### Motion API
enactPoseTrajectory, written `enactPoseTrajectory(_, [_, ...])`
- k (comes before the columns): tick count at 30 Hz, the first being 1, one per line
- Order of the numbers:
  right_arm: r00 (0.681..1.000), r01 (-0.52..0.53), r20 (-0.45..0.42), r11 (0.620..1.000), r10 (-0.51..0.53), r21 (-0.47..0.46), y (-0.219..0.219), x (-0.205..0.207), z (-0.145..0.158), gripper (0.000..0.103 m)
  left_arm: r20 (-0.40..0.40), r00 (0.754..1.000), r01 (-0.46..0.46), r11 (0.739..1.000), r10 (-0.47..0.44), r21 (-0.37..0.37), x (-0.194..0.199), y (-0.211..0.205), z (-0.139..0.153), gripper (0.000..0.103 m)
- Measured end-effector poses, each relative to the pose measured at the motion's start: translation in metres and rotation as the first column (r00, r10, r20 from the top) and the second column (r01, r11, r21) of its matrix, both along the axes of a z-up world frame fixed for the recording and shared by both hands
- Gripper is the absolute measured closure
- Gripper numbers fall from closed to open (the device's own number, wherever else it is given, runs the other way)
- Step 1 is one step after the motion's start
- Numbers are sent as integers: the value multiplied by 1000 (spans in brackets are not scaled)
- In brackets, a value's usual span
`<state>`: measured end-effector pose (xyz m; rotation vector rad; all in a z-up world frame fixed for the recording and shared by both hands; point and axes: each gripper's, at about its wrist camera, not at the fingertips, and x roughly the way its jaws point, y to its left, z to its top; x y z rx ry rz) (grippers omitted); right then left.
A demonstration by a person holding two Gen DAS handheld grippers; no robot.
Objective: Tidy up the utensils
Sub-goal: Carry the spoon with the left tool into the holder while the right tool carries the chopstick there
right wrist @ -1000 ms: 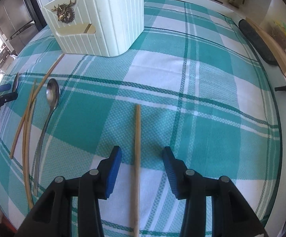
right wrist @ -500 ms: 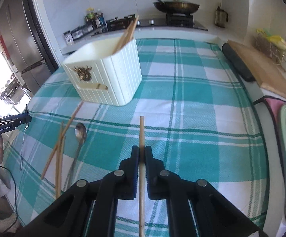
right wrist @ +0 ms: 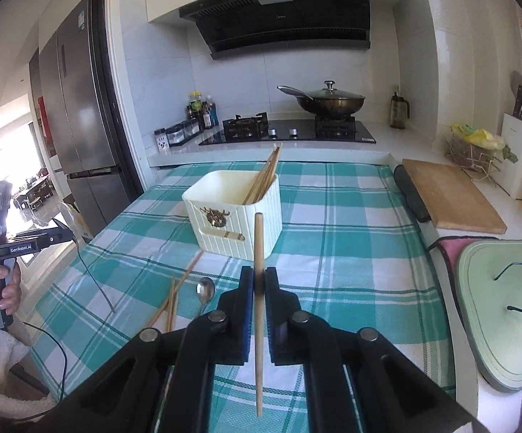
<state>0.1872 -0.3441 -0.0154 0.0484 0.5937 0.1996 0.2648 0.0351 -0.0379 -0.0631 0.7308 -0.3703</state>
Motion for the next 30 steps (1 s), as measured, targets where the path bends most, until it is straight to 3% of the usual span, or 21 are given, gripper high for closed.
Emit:
enactPoseTrajectory(13, [997, -47, 55, 999, 47, -8, 11, 25, 32, 97, 25, 998, 54, 998, -52, -43, 5, -6, 38, 62])
enactPoseTrajectory(21, [994, -46, 101, 999, 47, -10, 12, 77, 58, 97, 92, 994, 71, 991, -61, -114, 44, -14, 99, 62])
enactPoseTrajectory(26, [975, -50, 216, 998, 56, -36, 18, 108, 96, 97, 198, 980, 43, 986, -10, -159, 82, -29, 142, 62])
enactPoseTrajectory(30, [942, -49, 331, 999, 54, -25, 30, 136, 118, 97, 223, 974, 0, 977, 49, -214, 127, -47, 146, 62])
